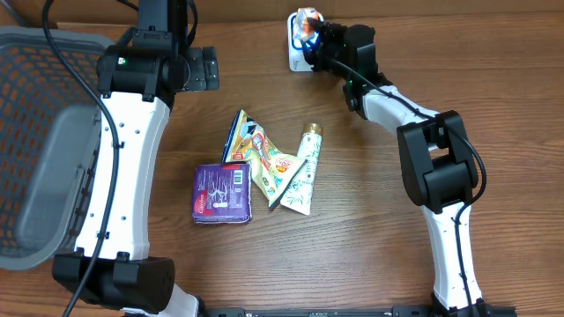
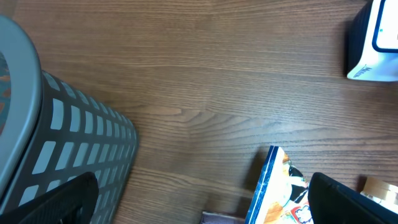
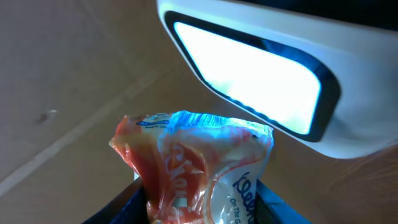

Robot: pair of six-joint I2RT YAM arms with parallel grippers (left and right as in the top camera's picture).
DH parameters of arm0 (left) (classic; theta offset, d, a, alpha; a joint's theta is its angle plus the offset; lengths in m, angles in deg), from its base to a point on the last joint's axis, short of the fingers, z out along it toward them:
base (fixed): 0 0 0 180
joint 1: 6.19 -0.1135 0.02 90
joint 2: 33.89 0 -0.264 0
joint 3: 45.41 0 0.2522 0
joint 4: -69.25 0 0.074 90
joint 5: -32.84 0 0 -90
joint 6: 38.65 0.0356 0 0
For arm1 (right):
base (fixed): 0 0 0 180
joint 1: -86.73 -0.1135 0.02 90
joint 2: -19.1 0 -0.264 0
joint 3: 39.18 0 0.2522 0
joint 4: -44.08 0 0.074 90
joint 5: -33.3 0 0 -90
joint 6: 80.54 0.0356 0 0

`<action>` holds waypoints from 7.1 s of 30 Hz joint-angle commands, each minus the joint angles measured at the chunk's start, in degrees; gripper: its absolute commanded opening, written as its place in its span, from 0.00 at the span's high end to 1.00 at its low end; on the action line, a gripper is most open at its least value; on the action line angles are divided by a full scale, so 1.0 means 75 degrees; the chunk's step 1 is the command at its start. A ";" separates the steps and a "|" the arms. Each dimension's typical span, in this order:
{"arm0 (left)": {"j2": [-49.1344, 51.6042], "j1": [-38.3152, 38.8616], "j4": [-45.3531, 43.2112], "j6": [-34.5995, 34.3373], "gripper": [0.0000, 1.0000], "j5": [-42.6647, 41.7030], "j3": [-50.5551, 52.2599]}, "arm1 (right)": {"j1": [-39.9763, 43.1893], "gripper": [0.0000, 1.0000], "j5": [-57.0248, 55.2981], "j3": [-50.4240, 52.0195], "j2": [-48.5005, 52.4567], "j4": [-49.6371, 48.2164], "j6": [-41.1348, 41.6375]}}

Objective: Scan the item barcode

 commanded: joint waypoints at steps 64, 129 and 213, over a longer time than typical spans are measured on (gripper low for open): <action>-0.0067 -0.0035 -0.0006 0.0143 0.00 0.0105 -0.0146 | 0.6796 0.82 -0.5855 0.1853 -0.5505 1.2085 -0.9874; -0.0067 -0.0035 -0.0006 0.0143 0.00 0.0105 -0.0146 | -0.1390 0.05 -0.1142 0.2573 -0.2792 0.7134 -1.1884; -0.0067 -0.0035 -0.0006 0.0143 0.00 0.0105 -0.0146 | -0.2072 0.66 -0.1620 0.2570 -0.6204 1.2657 -1.6066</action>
